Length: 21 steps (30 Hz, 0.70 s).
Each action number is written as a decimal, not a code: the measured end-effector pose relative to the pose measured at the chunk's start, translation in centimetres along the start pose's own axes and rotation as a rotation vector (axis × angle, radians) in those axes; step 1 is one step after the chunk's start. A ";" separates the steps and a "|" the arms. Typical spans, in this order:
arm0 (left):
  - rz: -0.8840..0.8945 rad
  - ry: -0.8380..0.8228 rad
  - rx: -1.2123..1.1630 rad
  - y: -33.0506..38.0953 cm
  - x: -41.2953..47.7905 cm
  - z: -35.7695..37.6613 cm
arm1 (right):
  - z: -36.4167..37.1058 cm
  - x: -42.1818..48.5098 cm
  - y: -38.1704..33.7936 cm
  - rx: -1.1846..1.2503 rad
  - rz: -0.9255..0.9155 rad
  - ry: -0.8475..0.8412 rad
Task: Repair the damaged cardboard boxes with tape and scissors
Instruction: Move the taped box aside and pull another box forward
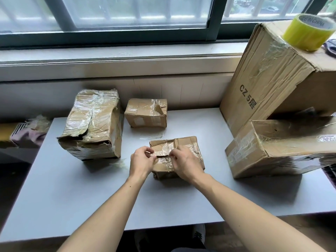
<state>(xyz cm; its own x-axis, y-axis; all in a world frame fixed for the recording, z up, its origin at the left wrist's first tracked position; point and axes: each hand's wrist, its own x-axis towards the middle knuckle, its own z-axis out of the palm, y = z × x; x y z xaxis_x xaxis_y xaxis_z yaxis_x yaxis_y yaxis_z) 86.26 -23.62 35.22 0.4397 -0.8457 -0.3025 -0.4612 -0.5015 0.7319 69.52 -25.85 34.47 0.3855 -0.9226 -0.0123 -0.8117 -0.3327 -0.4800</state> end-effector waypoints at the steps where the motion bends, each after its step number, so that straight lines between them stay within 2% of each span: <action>1: -0.015 -0.008 -0.025 -0.1 0.1 -0.1 | 0.3 0.1 -0.5 -0.002 -0.009 -0.096; 4: -0.021 -0.026 -0.054 -0.5 0.3 -0.4 | 0.9 0.6 -1.4 -0.144 0.010 -0.224; 10: -0.012 -0.079 -0.071 -0.9 1.2 -0.5 | 2.0 -0.3 -1.8 -0.240 -0.028 -0.176; 13: 0.008 -0.098 -0.055 -1.0 1.4 -0.4 | 2.5 -0.2 -2.2 -0.238 0.031 -0.227; 16: 0.011 -0.099 -0.099 -1.3 1.6 -0.4 | 2.3 1.0 -3.0 -0.118 0.097 -0.264; 21: -0.029 -0.102 -0.236 -1.6 1.6 -0.4 | 2.6 1.6 -3.6 0.215 0.232 -0.074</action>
<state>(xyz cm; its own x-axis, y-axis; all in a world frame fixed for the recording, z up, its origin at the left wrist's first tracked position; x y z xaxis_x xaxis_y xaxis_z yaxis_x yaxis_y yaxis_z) 87.98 -24.06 33.80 0.3644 -0.8515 -0.3770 -0.2514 -0.4797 0.8406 74.19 -25.67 33.91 0.2385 -0.9496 -0.2032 -0.7732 -0.0591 -0.6314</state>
